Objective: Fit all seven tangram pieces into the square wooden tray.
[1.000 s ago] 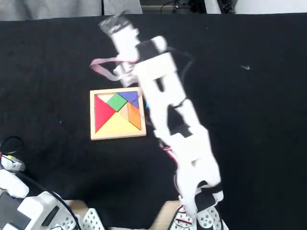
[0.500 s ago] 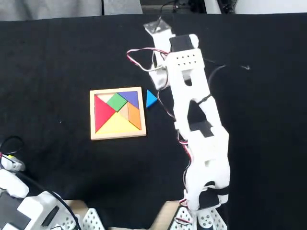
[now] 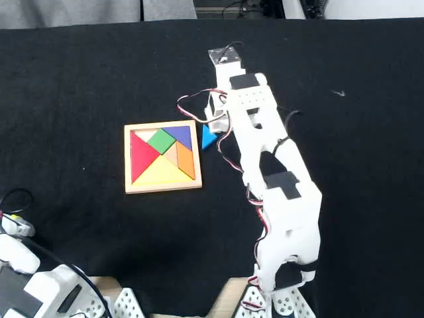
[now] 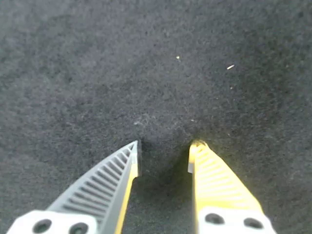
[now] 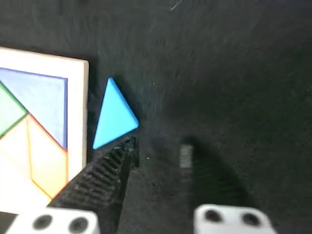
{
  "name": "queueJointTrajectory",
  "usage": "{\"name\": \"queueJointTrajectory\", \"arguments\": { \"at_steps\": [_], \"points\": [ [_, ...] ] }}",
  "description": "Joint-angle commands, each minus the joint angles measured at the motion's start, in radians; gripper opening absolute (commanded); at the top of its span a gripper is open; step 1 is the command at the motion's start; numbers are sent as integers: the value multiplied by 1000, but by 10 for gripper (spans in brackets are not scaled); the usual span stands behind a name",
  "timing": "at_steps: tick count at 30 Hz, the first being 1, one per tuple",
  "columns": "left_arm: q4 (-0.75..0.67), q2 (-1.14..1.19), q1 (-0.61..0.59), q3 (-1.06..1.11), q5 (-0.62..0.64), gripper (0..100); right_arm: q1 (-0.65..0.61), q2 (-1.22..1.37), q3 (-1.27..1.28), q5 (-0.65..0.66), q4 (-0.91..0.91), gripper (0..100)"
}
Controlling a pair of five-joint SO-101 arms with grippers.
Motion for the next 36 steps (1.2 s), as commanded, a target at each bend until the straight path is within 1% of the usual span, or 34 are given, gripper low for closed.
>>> {"name": "queueJointTrajectory", "arguments": {
  "at_steps": [1,4,10,22,28,36],
  "points": [
    [-18,5,21,5,-8,180,-68,-61,-8,-20,-32,231],
    [-18,5,21,5,-8,180,-95,-59,1,-26,-66,212],
    [-18,5,21,7,-8,180,-81,5,-8,-26,-78,212],
    [-18,5,21,7,-8,180,-68,148,-119,-18,-69,212],
    [-18,5,21,7,-8,180,-63,171,-160,-18,-40,209],
    [-18,5,21,7,-8,180,-60,160,-203,-18,-18,56]
  ]
}}
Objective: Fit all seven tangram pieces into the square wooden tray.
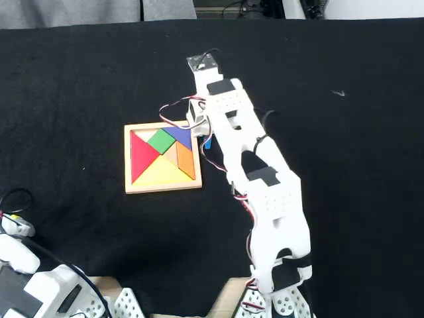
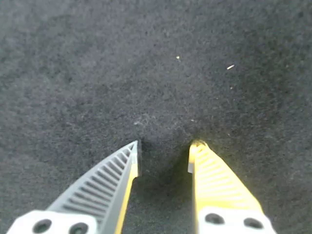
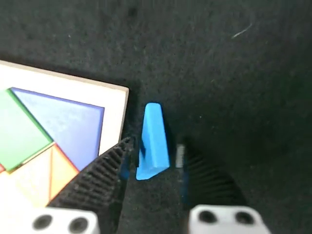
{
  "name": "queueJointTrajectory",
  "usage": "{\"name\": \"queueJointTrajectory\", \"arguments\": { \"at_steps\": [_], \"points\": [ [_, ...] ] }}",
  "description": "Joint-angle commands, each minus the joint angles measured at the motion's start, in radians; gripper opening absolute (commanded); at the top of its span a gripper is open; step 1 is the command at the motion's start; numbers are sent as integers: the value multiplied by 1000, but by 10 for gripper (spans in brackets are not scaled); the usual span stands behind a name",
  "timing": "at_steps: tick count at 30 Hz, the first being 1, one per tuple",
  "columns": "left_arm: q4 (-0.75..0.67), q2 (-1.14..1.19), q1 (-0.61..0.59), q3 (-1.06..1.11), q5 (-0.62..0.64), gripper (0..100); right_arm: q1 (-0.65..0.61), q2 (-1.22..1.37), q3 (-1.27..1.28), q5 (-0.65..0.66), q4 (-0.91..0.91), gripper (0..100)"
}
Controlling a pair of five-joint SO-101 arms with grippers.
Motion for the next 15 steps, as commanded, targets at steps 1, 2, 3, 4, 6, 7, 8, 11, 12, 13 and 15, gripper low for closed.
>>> {"name": "queueJointTrajectory", "arguments": {
  "at_steps": [1,2,3,4,6,7,8,11,12,13,15],
  "points": [
    [-18,5,21,7,-8,180,17,-33,-73,2,43,41],
    [-18,5,21,7,-8,180,15,-41,-84,3,61,25],
    [-18,5,21,7,-8,180,15,-50,-97,3,84,11],
    [-18,5,21,7,-8,180,14,-58,-111,6,106,11],
    [-18,5,21,7,-8,180,14,-70,-134,31,130,11],
    [-18,5,21,7,-8,180,14,-76,-147,46,138,11],
    [-18,5,21,7,-8,180,14,-81,-159,60,141,11],
    [-18,5,21,7,-8,180,-3,-104,-220,160,172,11],
    [-18,5,21,7,-8,180,-25,-111,-245,222,186,11],
    [-18,5,21,7,-8,180,-48,-114,-269,298,201,11],
    [-18,5,21,7,-8,180,-110,-113,-298,446,210,11]
  ]
}}
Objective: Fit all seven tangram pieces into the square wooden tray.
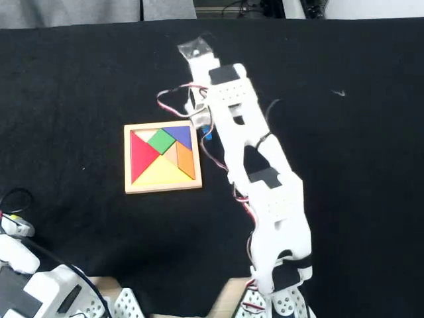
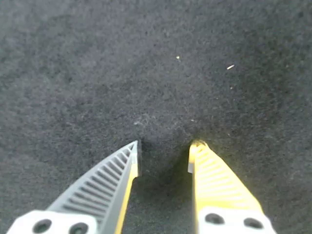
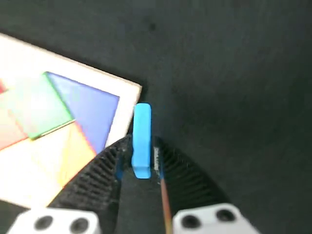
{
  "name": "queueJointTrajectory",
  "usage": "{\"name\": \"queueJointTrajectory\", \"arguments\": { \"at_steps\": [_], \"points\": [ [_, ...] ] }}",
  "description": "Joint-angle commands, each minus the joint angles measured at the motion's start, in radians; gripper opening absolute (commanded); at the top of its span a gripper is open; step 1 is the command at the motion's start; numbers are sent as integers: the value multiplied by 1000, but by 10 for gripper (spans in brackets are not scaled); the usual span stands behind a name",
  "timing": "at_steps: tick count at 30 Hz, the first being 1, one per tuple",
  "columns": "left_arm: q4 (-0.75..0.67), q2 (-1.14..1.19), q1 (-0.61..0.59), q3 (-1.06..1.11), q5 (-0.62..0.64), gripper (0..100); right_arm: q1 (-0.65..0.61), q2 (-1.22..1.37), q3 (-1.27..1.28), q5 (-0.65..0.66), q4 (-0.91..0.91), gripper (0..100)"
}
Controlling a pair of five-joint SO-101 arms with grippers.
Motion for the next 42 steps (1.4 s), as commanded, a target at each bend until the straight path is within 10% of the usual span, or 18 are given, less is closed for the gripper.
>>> {"name": "queueJointTrajectory", "arguments": {
  "at_steps": [1,20,35,42],
  "points": [
    [-18,5,21,7,-8,180,-112,-70,-90,275,18,11],
    [-18,5,21,8,-8,180,-275,122,-99,726,-295,11],
    [-18,5,21,8,-8,180,-290,179,-101,755,-370,15],
    [-18,5,21,8,-8,180,-287,179,-99,750,-364,168]
  ]
}}
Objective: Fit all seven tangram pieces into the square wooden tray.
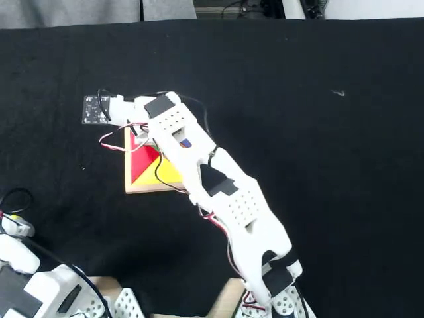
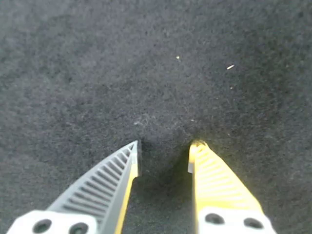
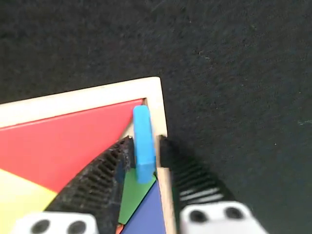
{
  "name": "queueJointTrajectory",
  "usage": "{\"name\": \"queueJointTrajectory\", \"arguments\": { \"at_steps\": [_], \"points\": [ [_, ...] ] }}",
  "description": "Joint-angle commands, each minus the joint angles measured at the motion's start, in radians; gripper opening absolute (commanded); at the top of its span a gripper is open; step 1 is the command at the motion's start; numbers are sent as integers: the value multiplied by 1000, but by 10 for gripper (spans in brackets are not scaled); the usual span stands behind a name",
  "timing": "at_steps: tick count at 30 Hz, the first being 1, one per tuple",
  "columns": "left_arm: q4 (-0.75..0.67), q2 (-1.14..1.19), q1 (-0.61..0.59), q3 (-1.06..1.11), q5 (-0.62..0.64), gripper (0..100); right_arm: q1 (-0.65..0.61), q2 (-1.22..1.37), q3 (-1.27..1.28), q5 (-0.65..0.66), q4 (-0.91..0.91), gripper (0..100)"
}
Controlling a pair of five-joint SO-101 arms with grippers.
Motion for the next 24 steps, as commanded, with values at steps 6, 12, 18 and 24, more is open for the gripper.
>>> {"name": "queueJointTrajectory", "arguments": {
  "at_steps": [6,12,18,24],
  "points": [
    [-17,5,21,8,-8,180,-12,-13,-54,6,18,149],
    [-17,5,21,8,-8,180,-15,-12,-128,6,114,147],
    [-17,5,21,8,-8,180,-37,-7,-214,9,245,145],
    [-17,5,21,8,-8,180,-48,-12,-226,9,241,145]
  ]
}}
